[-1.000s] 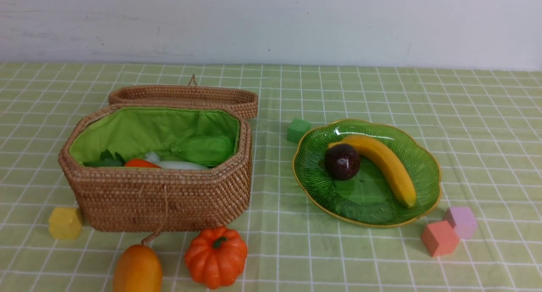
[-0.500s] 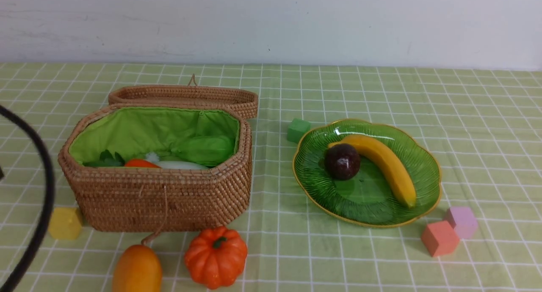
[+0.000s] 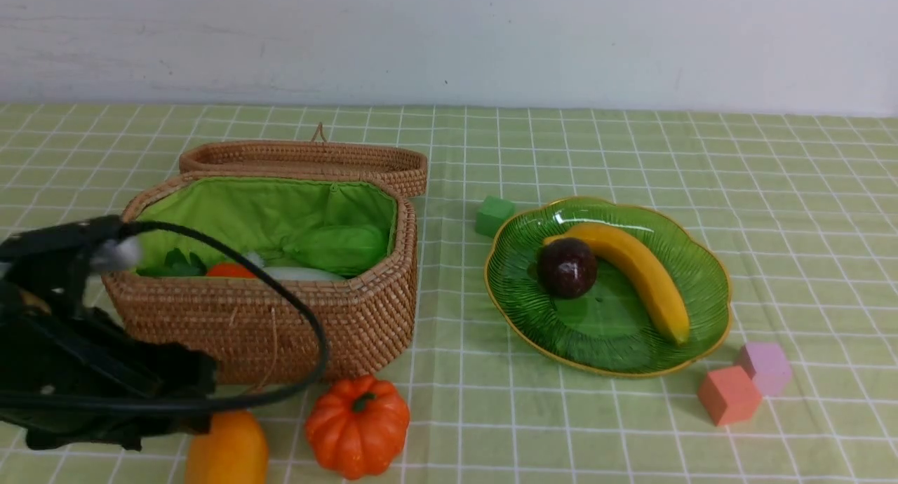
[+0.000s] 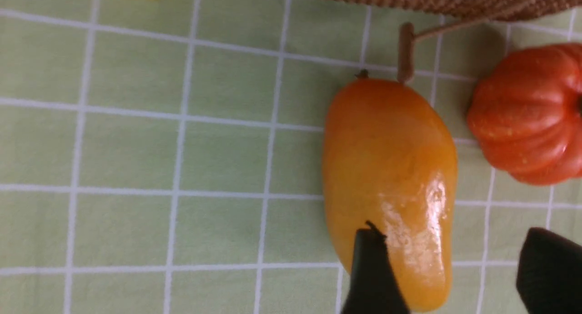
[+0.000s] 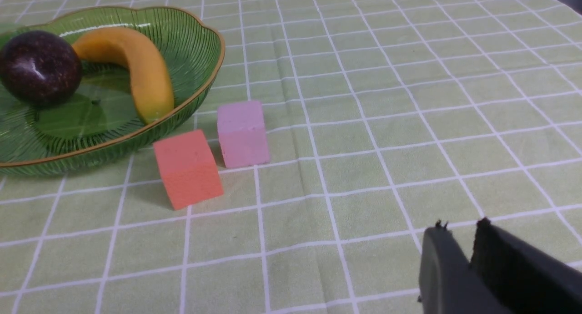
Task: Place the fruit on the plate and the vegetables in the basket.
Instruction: Grab the mango with your left arm and place it on the right plate
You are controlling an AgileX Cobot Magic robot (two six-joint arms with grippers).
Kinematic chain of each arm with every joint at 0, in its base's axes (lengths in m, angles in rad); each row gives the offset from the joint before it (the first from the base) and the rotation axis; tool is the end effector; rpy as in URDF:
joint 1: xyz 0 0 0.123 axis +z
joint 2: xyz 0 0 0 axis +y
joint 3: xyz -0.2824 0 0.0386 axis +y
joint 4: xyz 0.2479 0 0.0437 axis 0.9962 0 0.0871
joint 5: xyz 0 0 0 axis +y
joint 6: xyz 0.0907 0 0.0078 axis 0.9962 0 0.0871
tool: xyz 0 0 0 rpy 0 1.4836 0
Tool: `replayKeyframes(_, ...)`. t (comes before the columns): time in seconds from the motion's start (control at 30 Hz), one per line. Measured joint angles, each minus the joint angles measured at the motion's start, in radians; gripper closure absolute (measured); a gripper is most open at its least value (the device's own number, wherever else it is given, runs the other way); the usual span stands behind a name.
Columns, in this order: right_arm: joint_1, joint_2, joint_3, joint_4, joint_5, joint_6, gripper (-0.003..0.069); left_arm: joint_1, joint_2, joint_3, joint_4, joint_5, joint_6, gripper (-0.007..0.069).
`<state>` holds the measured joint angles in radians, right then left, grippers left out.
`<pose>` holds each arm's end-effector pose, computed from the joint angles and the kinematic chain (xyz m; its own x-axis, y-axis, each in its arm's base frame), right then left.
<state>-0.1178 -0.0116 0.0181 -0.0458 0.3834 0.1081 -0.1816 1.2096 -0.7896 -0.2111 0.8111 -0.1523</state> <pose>0.0517 -0.0077 0.1732 -0.2863 0.0999 -0.9529 0.1528 0.9866 0.0575 0.2124 -0.0531 0.2581 -0.9224 -0.1265 -0.3649 -0.0310 0.9661 -0.2564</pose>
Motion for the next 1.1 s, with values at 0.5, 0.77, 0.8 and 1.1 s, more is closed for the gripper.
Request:
replayKeyframes(0.5, 0.0, 0.0, 0.0, 0.0, 0.0, 0.0, 0.0531, -0.123, 0.396, -0.02, 0.247, -0.092, -0.283, 0.0057)
replayKeyframes(0.77, 0.0, 0.0, 0.0, 0.0, 0.0, 0.0, 0.0522, -0.123, 0.352, -0.071, 0.253, -0.029, -0.282, 0.0068)
replayKeyframes(0.8, 0.0, 0.0, 0.0, 0.0, 0.0, 0.0, 0.052, -0.123, 0.335, -0.086, 0.253, -0.003, -0.274, 0.0068)
replayKeyframes(1.1, 0.0, 0.0, 0.0, 0.0, 0.0, 0.0, 0.051, -0.187, 0.121, -0.365, 0.231, 0.382, -0.007, 0.0068)
